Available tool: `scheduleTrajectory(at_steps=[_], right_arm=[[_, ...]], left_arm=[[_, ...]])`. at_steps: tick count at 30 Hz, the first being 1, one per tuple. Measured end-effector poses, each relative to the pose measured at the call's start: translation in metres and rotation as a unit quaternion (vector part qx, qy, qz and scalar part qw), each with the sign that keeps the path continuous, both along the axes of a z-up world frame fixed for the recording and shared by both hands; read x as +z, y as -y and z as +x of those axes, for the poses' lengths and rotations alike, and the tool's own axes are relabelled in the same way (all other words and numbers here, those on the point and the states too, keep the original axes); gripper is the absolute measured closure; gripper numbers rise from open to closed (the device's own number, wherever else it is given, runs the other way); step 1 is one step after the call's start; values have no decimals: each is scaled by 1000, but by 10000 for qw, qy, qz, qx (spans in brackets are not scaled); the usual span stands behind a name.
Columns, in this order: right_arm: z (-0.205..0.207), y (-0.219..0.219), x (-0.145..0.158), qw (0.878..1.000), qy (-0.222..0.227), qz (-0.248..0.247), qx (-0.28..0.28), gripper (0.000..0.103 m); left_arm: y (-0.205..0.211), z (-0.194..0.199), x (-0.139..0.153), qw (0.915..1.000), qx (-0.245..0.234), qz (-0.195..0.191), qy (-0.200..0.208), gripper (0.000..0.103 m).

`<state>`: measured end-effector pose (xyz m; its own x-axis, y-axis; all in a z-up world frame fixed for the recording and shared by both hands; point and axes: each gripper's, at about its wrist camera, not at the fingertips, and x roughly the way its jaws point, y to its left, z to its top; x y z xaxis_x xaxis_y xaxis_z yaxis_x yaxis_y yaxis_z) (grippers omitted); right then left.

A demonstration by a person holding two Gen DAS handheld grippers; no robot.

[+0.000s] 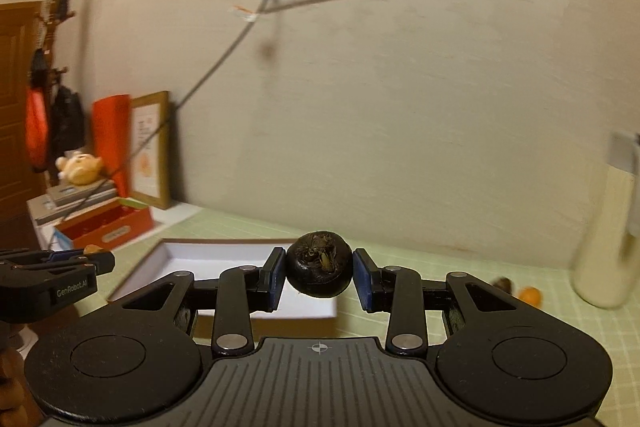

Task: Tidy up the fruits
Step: 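Carry the dried orange piece and dark brown fruit over the white box with both tools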

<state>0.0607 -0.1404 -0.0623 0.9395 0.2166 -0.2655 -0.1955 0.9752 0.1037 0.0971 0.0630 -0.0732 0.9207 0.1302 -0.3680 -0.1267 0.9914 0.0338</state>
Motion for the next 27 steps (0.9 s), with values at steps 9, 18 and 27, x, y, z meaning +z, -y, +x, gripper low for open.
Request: scheduleTrajectory(at_steps=[9,18,27], right_arm=[[43,-40,-6,9984,10,-61,557,67],[84,-49,-28,9978,-188,-162,621,67],[131,-44,-62,9964,-715,-178,429,67]], left_arm=[[-42,25,-7,9990,426,153,-65,91],[-60,55,-25,9983,474,143,-293,91],[-61,87,-55,9967,414,146,-677,91]])
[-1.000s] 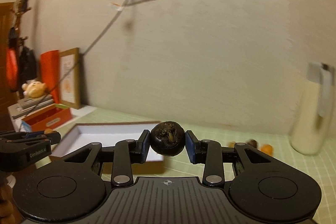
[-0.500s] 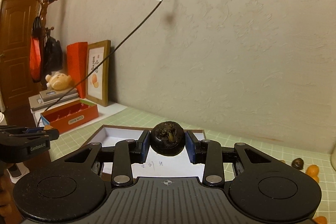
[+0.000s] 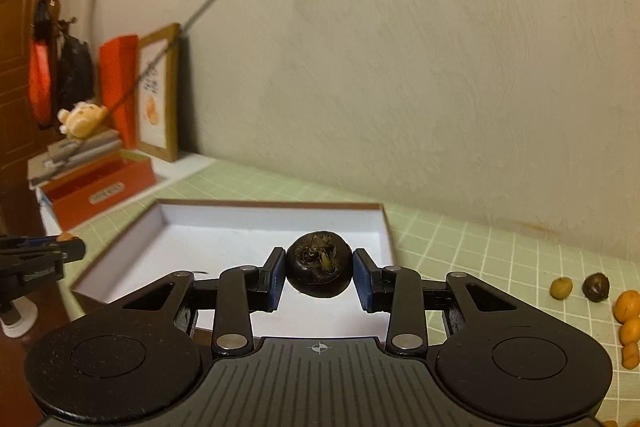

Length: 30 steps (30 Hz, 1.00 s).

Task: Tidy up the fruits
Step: 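Carry the dried orange piece and dark brown fruit over the white box with both tools, then open both tools to drop the fruits into the white box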

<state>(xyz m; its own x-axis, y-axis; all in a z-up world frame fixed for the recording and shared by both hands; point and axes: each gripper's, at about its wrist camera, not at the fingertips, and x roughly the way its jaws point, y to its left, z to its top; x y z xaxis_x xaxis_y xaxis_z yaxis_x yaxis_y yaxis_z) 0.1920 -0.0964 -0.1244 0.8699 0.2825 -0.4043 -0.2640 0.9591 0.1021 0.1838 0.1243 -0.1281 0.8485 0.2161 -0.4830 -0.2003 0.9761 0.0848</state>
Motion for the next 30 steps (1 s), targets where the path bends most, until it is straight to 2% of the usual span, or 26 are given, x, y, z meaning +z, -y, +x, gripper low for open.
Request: scheduleTrajectory(at_steps=[10,27,29,30], right_arm=[[42,9,-27,9989,-447,-41,-120,67],[60,15,-42,9956,-854,164,-355,66],[62,17,-41,9951,-892,226,-367,65],[63,18,-41,9949,-886,263,-393,62]], left_arm=[[2,24,-18,9996,-28,-1,-297,91],[-1,42,-32,9979,36,-88,-641,91],[-3,44,-33,9974,93,-123,-707,86],[-4,44,-33,9971,169,-142,-722,79]])
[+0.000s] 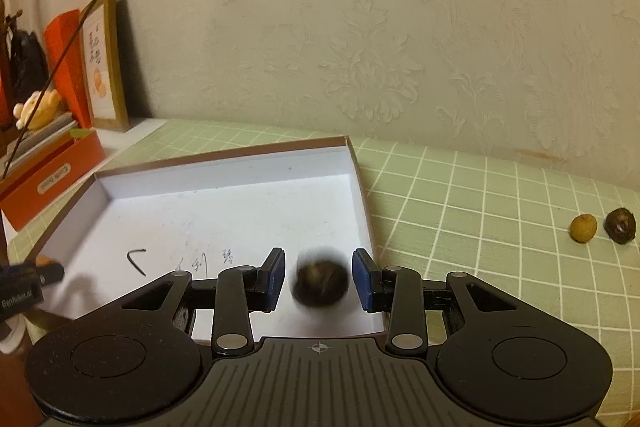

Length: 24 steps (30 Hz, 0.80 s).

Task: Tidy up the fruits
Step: 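Open both tools to drop the fruits into the white box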

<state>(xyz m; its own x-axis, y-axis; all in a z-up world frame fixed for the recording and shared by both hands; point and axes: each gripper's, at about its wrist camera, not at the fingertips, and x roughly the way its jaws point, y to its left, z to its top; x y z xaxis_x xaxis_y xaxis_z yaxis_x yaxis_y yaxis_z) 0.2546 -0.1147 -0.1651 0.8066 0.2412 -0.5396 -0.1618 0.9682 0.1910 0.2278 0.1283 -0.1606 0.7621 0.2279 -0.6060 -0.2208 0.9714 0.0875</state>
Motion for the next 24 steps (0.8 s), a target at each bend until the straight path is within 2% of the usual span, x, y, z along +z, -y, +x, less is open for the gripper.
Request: scheduleTrajectory(at_steps=[1,2,3,4,5,6,7,8,10,11,13,17,24], right_arm=[[0,1,1,10000,27,22,-34,51],[0,2,3,9999,45,115,29,43],[-1,3,5,9998,71,182,31,43],[-7,4,10,9994,262,178,-101,41],[-11,5,16,9987,452,145,-171,37],[-15,7,22,9976,635,182,-206,34],[-20,11,30,9956,845,282,-275,24],[-25,14,35,9936,1019,316,-366,13],[-33,17,44,9892,1330,294,-541,1],[-35,18,48,9883,1390,278,-560,0],[-36,20,51,9887,1378,294,-520,0],[-40,24,56,9892,1341,284,-528,0],[-57,30,67,9892,1346,264,-513,0]], left_arm=[[-1,0,0,10000,66,3,3,74],[-2,0,2,10000,71,-20,4,62],[-3,-2,5,9999,26,-115,26,56],[-3,-4,10,9998,34,-163,93,54],[-2,-7,17,9997,59,-143,166,42],[0,-12,24,9995,116,-60,301,20],[1,-18,33,9985,167,12,521,11],[2,-24,40,9970,206,87,747,6],[5,-31,52,9949,162,182,982,6],[5,-32,55,9949,167,168,982,6],[6,-35,59,9950,153,121,981,6],[13,-41,66,9933,163,365,1084,6],[16,-55,79,9935,113,344,1077,6]])
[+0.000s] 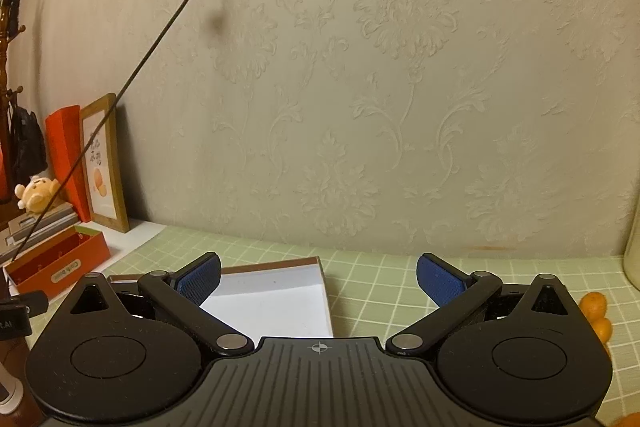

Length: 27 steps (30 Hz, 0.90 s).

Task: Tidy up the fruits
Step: 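Open both tools to drop the fruits into the white box, then move both open tools back toward the remaining fruits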

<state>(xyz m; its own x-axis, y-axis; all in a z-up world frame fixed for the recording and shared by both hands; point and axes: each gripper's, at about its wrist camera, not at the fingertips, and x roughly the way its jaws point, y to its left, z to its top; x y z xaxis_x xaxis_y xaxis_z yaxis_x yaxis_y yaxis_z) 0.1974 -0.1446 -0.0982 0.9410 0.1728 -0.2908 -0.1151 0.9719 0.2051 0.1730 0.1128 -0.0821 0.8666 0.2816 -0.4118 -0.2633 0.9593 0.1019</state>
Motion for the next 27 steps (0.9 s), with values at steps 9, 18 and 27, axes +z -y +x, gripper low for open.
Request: scheduleTrajectory(at_steps=[9,18,27], right_arm=[[-35,13,19,9998,37,-177,43,0],[-89,57,27,9993,160,-214,-276,0],[-127,114,25,9952,334,-130,-906,0]], left_arm=[[8,-35,17,9998,-147,135,-45,6],[36,-66,26,9973,-699,235,12,6],[90,-75,14,9875,-1547,280,93,6]])
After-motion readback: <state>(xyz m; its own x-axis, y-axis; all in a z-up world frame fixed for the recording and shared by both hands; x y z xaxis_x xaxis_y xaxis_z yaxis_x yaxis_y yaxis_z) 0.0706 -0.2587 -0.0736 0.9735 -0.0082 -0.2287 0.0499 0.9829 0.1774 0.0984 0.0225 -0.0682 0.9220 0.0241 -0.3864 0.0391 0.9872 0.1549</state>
